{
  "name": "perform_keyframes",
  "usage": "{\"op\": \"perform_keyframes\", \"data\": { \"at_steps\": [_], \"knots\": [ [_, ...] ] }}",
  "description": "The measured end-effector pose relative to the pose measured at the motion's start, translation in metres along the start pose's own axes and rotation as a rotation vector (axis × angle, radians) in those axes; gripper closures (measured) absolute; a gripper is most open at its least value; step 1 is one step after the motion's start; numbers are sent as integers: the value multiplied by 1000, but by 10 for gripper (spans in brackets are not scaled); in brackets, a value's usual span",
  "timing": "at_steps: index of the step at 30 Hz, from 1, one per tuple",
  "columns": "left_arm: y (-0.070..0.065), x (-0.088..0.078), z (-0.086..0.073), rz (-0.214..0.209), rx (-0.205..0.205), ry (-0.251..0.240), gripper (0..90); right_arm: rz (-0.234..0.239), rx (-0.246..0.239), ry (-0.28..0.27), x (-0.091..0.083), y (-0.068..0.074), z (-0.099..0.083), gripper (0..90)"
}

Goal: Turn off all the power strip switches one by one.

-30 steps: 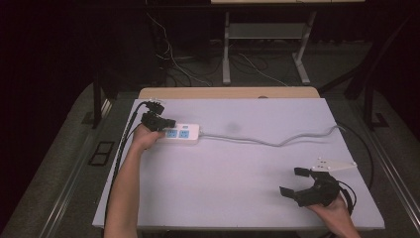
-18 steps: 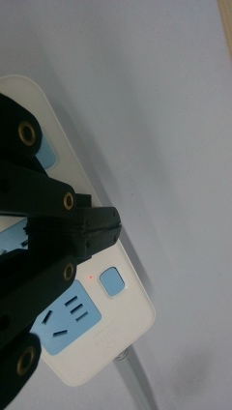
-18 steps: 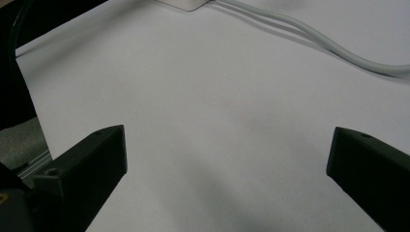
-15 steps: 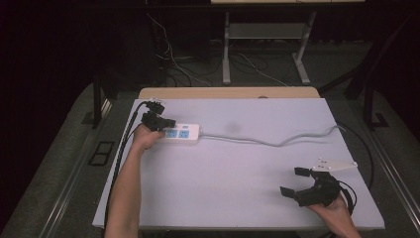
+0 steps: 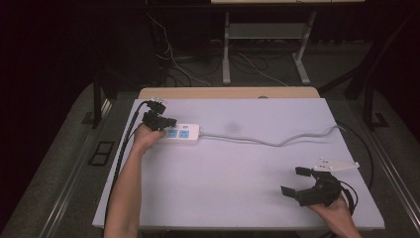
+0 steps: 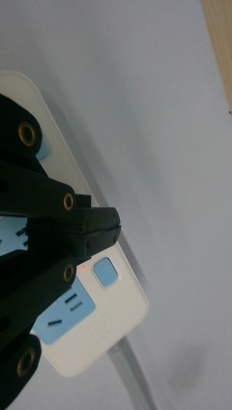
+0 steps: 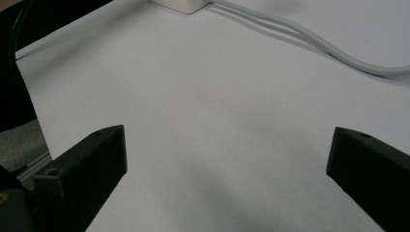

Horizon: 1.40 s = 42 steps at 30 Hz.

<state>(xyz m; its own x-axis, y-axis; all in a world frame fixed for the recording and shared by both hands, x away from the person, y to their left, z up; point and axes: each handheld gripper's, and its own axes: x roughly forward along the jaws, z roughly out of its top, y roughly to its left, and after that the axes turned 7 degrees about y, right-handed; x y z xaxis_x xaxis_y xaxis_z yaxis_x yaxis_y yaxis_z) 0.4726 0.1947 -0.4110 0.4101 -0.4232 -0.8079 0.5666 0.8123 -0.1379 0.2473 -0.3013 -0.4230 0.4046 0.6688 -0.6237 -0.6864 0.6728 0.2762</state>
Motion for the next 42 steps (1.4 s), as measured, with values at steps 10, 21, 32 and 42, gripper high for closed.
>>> {"op": "perform_keyframes", "data": {
  "at_steps": [10, 21, 32, 42],
  "knots": [
    [-9, -4, 6, -30, 27, -49, 892, 3, -3, 1, 1, 1, 0, 5],
    [-15, -4, 7, -58, 36, -65, 892, 4, -4, 0, 1, 1, 1, 5],
    [-20, 8, 6, -67, 51, -43, 891, 5, -7, 3, 2, 1, 1, 5],
    [-23, 17, 4, -66, 57, -23, 891, 6, -8, 5, 2, 1, 1, 5]
  ]
}}
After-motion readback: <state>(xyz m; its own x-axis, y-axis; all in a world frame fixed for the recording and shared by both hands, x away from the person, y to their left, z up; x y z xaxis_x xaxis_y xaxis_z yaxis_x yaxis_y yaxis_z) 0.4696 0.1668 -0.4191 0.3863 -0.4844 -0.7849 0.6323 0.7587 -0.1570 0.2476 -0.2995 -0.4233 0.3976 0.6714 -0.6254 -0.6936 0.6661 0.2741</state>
